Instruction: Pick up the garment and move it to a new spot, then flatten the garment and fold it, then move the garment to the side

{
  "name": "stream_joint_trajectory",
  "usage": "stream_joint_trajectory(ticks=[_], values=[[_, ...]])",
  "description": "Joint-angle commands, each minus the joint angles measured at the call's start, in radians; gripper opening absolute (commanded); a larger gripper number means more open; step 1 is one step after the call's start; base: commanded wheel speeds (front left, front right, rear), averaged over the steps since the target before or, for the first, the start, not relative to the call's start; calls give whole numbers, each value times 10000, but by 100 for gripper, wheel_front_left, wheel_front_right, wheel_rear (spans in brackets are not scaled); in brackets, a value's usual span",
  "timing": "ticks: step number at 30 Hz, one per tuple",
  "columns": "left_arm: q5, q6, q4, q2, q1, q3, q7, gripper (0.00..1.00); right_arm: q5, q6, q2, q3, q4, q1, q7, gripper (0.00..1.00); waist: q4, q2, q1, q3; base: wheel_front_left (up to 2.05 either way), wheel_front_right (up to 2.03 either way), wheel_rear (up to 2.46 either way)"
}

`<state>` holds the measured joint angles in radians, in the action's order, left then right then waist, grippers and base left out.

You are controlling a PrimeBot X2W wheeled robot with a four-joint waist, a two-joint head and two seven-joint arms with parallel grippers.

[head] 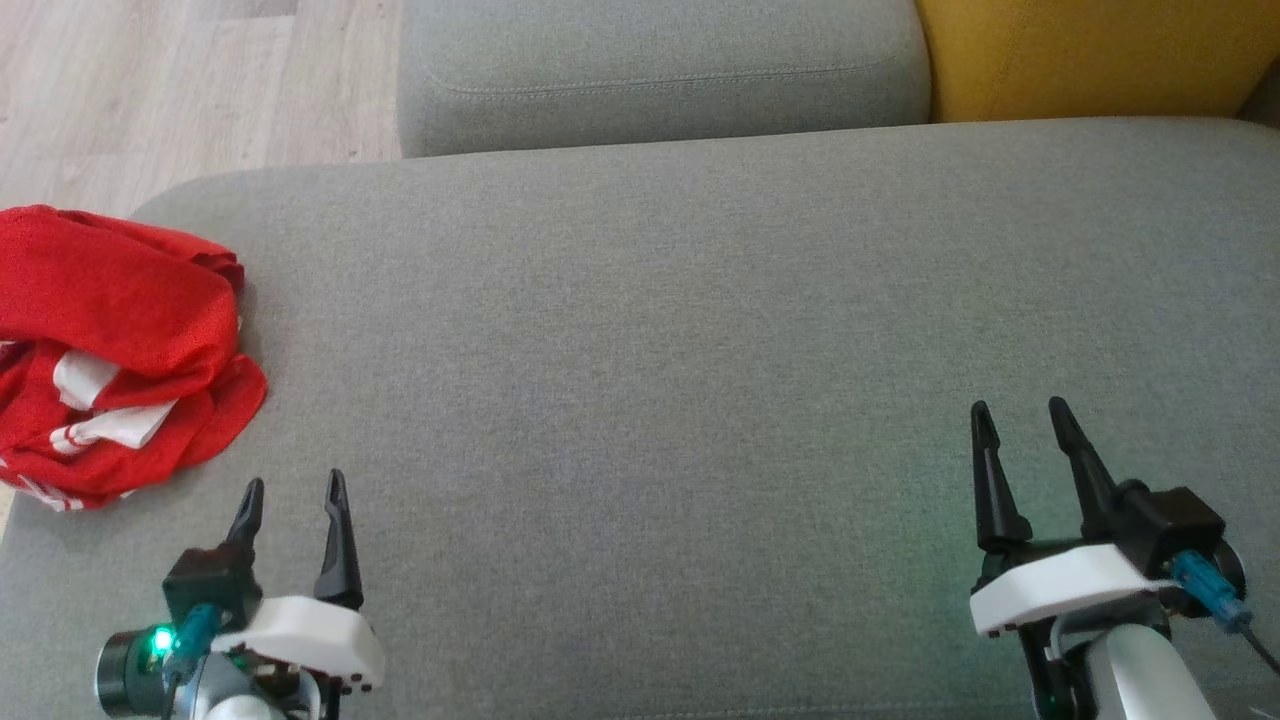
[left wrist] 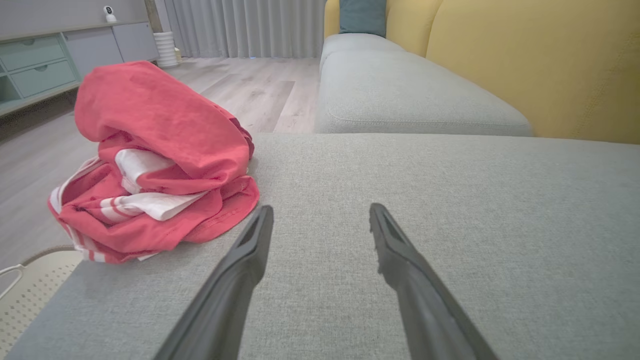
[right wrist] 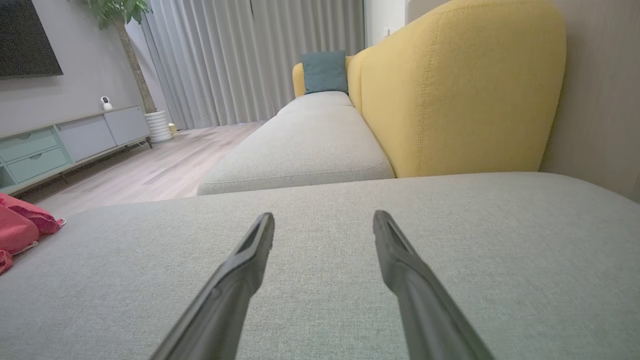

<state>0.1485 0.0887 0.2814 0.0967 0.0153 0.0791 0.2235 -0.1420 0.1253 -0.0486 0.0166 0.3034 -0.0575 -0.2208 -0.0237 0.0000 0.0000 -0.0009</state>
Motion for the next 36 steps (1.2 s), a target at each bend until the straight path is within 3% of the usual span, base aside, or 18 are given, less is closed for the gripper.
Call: stream_joint_trajectory(ticks=[1, 9, 30, 36], values=[[-332, 91, -383, 241, -508, -301, 144, 100, 348, 51, -40, 157, -360, -595, -170, 100, -3, 0, 0, 3, 0, 0, 0], [-1166, 251, -497, 252, -512, -330, 378, 100, 1370, 54, -23, -84, -361, -614, -405, 100, -39, 0, 0, 30, 0, 0, 0], [-988, 38, -572, 35, -474, -681, 383, 100, 1048, 54, -17, -189, -504, -604, -410, 100, 24, 0, 0, 55, 0, 0, 0], [-985, -22, -560, -28, -508, -725, 383, 100, 1075, 54, -17, 14, -499, -619, -410, 100, 319, 0, 0, 81, 0, 0, 0]])
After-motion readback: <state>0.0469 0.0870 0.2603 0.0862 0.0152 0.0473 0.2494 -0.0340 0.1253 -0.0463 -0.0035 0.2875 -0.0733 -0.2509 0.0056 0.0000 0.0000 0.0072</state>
